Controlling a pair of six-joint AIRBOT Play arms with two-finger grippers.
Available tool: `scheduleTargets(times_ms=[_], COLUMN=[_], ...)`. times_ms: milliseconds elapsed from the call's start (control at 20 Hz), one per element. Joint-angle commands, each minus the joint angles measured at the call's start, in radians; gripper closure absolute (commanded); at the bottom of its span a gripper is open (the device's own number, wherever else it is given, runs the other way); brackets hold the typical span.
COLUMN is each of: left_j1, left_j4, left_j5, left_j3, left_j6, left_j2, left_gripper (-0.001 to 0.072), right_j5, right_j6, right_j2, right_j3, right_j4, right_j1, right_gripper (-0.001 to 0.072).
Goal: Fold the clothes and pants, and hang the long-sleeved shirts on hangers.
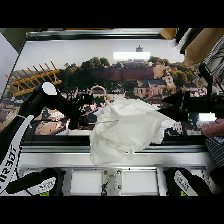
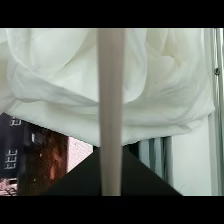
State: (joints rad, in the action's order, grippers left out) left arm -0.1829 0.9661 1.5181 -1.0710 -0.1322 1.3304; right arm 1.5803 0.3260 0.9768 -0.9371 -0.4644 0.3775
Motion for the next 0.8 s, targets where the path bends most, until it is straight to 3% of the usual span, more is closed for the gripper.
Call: scheduleTargets(times_ms=[0,350,750], left_j1=[0.0,0.0,0.0], left_j4=[0.0,0.0,0.0], left_j5=[-0.001,-0.002,-0.001], left_j3=[-0.001,-0.001,-0.001], left_j6=[0.001,0.001,0.001], left_j2=[0.0,0.0,0.0], left_gripper=[0.0695,0.0695,0.0694], right_j5=[0.031,0.038,0.032], right_j6=[-0.252,-0.404,-0.462], right_j2=[0.013,0.155,0.294], right_j3=[0.153,0.186,0.185], right_j4=[0.115,0.17,0.28], right_j1=[0.076,-0.011,-0.15], right_gripper=[0.0052,0.0052,0.0051])
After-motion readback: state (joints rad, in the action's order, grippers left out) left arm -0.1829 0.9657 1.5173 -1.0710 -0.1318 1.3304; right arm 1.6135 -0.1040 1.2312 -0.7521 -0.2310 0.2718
